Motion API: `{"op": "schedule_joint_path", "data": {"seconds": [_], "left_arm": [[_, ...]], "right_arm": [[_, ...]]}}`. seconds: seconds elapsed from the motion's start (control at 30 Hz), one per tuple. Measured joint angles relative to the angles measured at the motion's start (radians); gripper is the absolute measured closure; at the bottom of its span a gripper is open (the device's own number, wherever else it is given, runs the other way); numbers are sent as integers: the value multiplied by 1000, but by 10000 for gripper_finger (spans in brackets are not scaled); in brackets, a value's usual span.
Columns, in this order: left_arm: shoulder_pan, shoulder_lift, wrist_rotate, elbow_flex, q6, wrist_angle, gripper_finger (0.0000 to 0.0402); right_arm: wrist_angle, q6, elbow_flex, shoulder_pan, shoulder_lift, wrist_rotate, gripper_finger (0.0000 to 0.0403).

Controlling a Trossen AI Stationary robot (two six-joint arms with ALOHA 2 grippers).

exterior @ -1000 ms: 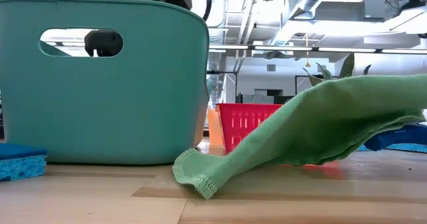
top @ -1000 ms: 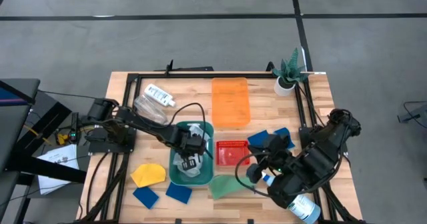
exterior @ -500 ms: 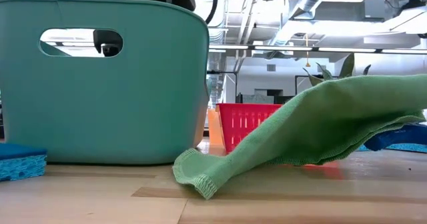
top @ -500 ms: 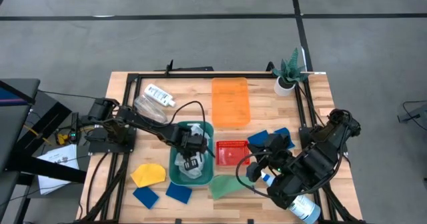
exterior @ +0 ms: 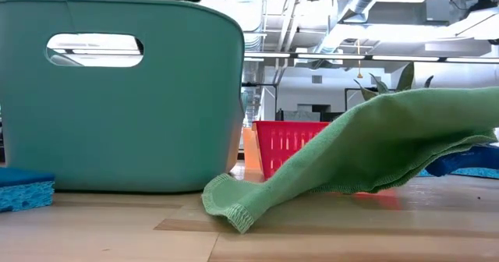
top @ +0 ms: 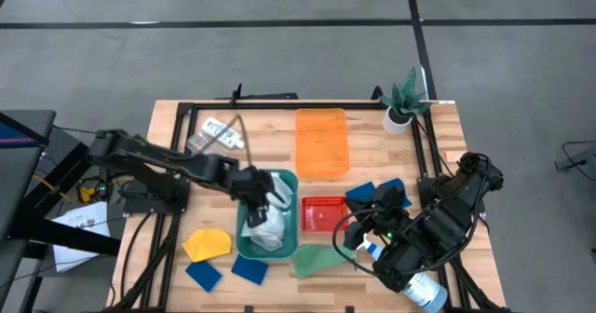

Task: Pick & Place Kitchen Items
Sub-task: Put the blue sponge into the red bin

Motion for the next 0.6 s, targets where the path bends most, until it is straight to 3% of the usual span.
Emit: {"op": "schedule_joint_path", "data": {"seconds": [0.3, 0.6], "left_arm": [[-33, -230, 5, 0, -1, -15, 401], [-43, -375, -16, -1, -10, -2, 401]], "right_arm": [[1, 1, 0, 0, 0, 2, 403], [1, -6, 0, -6, 0, 3, 403]]}}
